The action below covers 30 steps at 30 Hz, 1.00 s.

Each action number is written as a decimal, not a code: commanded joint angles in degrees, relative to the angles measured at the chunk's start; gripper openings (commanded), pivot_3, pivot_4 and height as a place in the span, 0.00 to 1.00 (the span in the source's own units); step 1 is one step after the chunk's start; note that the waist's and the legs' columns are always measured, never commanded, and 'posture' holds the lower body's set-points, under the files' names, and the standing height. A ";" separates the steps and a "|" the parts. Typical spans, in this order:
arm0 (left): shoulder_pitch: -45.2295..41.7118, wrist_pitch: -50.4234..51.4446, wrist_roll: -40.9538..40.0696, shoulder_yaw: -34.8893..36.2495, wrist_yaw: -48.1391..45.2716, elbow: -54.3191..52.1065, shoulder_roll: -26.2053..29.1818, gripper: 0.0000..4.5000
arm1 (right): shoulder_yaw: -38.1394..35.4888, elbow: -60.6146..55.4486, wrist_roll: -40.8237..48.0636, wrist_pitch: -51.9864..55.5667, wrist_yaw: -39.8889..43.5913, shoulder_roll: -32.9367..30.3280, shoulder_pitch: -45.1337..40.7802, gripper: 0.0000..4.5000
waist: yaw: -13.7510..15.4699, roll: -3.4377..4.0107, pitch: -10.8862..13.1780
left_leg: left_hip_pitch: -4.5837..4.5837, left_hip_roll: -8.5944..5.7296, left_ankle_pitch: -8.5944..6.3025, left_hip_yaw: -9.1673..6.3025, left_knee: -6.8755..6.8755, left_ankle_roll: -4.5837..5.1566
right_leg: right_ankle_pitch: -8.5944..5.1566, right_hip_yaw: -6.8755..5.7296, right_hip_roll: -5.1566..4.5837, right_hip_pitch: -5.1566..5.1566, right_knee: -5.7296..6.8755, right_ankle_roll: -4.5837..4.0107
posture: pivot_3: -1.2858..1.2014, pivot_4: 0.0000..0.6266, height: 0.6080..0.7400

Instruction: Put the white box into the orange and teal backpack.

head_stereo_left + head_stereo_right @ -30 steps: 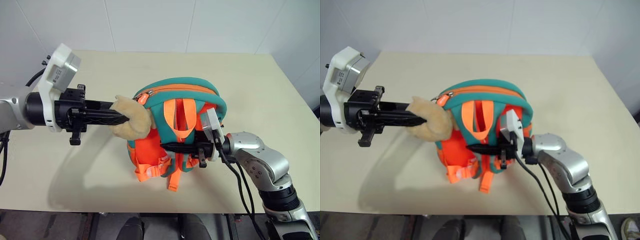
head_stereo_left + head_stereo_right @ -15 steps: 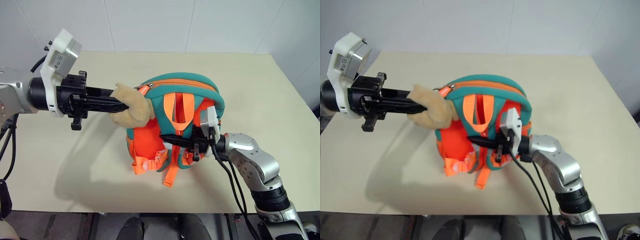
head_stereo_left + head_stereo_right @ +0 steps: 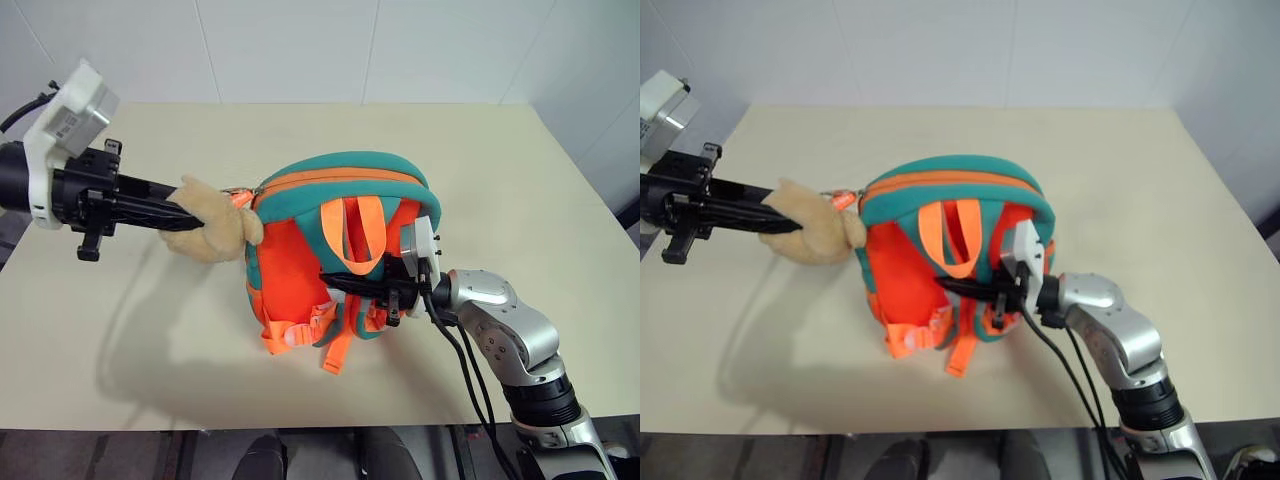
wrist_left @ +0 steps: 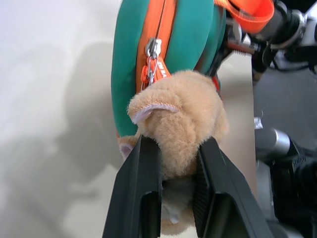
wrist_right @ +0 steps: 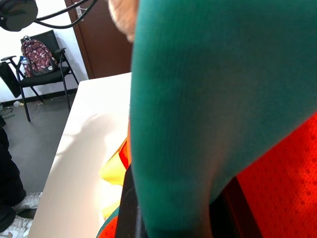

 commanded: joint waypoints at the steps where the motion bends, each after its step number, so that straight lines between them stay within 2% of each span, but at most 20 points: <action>1: 3.16 -2.17 5.48 -1.15 -1.78 1.33 3.40 0.09 | -1.25 -1.42 0.72 0.08 0.06 -0.71 0.12 0.11 | -0.04 0.00 0.00 | 0.00 0.03 0.00 0.00 -0.04 0.00 | 0.00 0.01 0.04 -0.02 0.00 -0.01 | 0.52 0.24 1.00; 5: 6.48 -4.29 8.96 -2.66 -3.50 2.22 4.17 0.09 | -1.22 -1.29 0.74 0.15 0.11 -0.72 -0.07 0.11 | 0.01 0.00 0.00 | 0.00 0.23 0.00 0.01 -0.11 -0.01 | -0.04 0.07 0.29 -0.06 0.02 -0.09 | 0.52 0.24 1.00; 12: 8.06 -6.48 12.57 -5.65 -5.87 3.42 2.08 0.09 | -1.29 -1.54 1.00 0.64 0.28 -0.92 -0.19 0.11 | 0.00 0.01 0.00 | 0.06 0.41 0.00 0.01 -0.28 -0.01 | -0.10 0.08 0.48 -0.11 0.05 -0.22 | 0.52 0.24 1.00; 20: 7.09 -8.81 16.63 -10.27 -9.25 4.74 -0.75 0.09 | -1.28 -1.94 1.04 1.16 0.22 -1.04 -0.14 0.11 | -0.02 0.01 0.00 | 0.06 0.42 0.00 0.01 -0.26 -0.01 | -0.10 0.09 0.49 -0.11 0.11 -0.24 | 0.52 0.24 1.00; 30: 3.73 -16.29 26.18 -19.84 -14.02 9.11 -5.59 0.09 | -1.14 -1.80 1.16 1.04 0.29 -0.79 -0.24 0.11 | 0.05 0.00 0.00 | 0.08 0.43 0.01 0.01 -0.22 -0.01 | -0.11 0.08 0.50 -0.11 0.17 -0.24 | 0.52 0.24 1.00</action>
